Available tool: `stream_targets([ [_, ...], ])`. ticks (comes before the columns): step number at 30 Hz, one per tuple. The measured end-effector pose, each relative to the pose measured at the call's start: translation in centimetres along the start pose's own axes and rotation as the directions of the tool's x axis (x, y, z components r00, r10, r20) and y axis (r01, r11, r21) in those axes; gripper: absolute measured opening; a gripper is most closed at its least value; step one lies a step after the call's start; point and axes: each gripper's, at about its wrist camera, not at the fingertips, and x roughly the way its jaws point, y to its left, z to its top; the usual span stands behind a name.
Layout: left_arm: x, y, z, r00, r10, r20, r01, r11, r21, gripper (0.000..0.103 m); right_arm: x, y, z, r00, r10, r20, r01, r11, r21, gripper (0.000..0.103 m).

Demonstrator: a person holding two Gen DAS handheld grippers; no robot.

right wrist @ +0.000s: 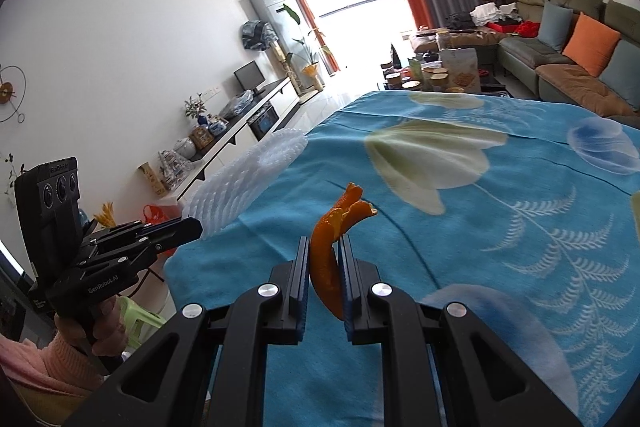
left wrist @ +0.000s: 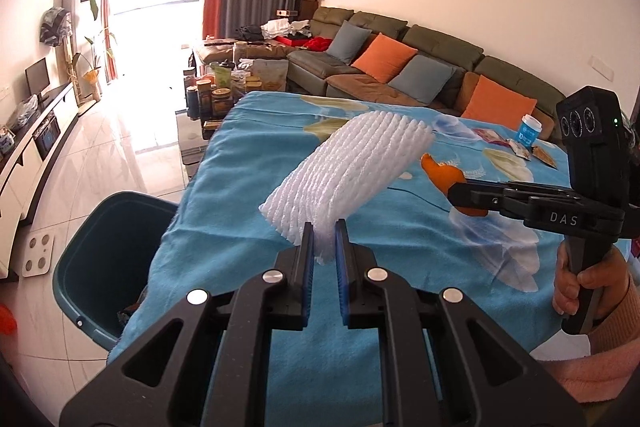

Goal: Collect trash
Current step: 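Carry the foam net and orange peel over to the teal bin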

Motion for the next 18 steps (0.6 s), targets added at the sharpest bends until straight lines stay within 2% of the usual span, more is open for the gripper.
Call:
stream_targets([
  [18,-1.6,2.0,-0.9,0.998,0.056,0.012,-0.056,0.997,-0.048,0.011,2.7,3.2,0.8,0.998,0.059,-0.038,-0.061,0.997,-0.047,0.013],
])
